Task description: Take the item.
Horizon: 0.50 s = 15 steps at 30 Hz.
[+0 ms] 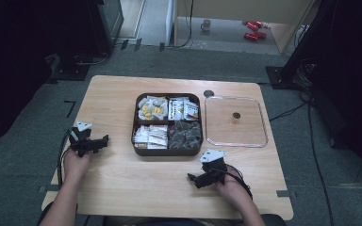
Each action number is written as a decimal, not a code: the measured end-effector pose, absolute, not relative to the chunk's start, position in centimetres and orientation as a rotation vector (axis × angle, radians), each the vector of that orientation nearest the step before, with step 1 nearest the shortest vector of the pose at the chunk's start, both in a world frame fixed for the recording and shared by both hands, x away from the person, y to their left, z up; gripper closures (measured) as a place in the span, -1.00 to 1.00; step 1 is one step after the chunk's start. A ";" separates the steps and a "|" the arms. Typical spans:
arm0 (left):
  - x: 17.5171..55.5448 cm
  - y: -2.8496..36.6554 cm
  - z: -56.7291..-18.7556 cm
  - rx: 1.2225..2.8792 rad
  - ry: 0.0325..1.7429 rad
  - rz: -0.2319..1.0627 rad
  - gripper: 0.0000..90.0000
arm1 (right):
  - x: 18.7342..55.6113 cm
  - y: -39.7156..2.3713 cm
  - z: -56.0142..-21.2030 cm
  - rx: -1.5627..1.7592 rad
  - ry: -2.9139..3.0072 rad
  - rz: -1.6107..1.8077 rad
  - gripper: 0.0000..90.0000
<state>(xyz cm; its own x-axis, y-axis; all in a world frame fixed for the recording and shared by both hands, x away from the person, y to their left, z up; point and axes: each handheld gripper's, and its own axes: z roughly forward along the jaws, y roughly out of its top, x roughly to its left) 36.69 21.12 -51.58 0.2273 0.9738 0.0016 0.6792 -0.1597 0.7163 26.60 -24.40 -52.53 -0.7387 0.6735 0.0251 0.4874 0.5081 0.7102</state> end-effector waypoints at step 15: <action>36.6 20.9 -50.8 1.921 1.502 0.589 -0.67 | 26.6 -24.4 -52.5 0.982 2.498 1.056 -1.00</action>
<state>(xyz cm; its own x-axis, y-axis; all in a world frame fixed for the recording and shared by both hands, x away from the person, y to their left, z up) 36.56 20.86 -50.76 0.2531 0.9670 -0.0297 0.6890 -0.1586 0.7071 26.60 -24.40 -52.53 -0.7389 0.6734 0.0249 0.4871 0.5083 0.7102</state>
